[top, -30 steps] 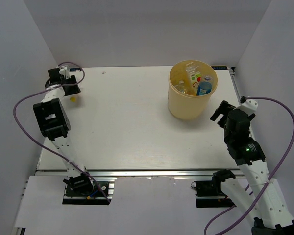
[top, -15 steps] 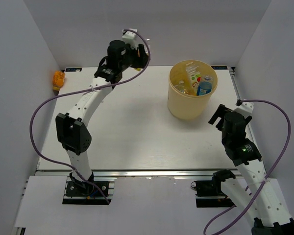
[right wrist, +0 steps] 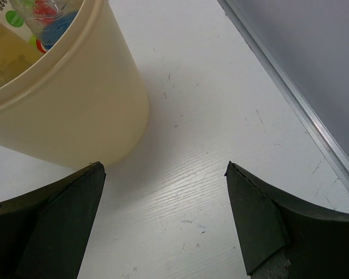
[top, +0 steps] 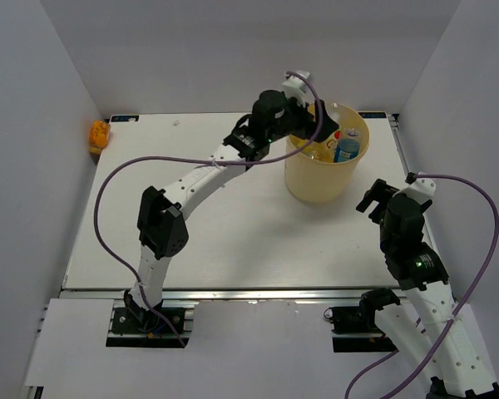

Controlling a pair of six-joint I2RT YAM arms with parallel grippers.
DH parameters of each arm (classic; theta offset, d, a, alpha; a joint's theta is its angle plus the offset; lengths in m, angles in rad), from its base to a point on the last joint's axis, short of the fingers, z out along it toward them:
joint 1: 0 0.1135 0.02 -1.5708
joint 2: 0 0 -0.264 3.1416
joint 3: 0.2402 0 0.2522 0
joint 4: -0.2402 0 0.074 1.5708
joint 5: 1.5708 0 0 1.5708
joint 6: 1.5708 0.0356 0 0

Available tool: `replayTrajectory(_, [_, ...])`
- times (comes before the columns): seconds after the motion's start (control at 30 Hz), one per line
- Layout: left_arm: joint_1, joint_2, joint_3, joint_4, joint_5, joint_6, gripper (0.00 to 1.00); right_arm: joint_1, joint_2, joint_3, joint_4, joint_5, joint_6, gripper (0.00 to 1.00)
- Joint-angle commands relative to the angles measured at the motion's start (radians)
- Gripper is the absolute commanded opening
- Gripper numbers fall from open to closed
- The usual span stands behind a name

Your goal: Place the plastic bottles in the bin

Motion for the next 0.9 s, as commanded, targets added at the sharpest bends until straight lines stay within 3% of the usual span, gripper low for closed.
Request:
replayTrajectory(0.0, [-0.026, -0.038, 0.047, -0.013, -0.081, 0.049, 0.98, -0.005, 0.0, -0.003, 0.046, -0.006, -0.022, 0.89])
replayTrajectory(0.23, [-0.023, -0.127, 0.013, -0.119, -0.361, 0.14, 0.98, -0.005, 0.008, -0.006, 0.059, -0.031, -0.022, 0.89])
replayTrajectory(0.37, [0.003, -0.237, -0.086, -0.122, -0.505, 0.196, 0.98, -0.005, 0.027, -0.004, 0.058, -0.035, -0.02, 0.89])
replayTrajectory(0.67, [0.268, -0.362, -0.296, -0.202, -0.604, 0.187, 0.98, -0.005, 0.039, -0.009, 0.082, -0.058, -0.016, 0.89])
replayTrajectory(0.87, [0.446, -0.394, -0.352, -0.242, -0.641, 0.152, 0.98, -0.003, 0.033, -0.027, 0.113, -0.035, -0.002, 0.89])
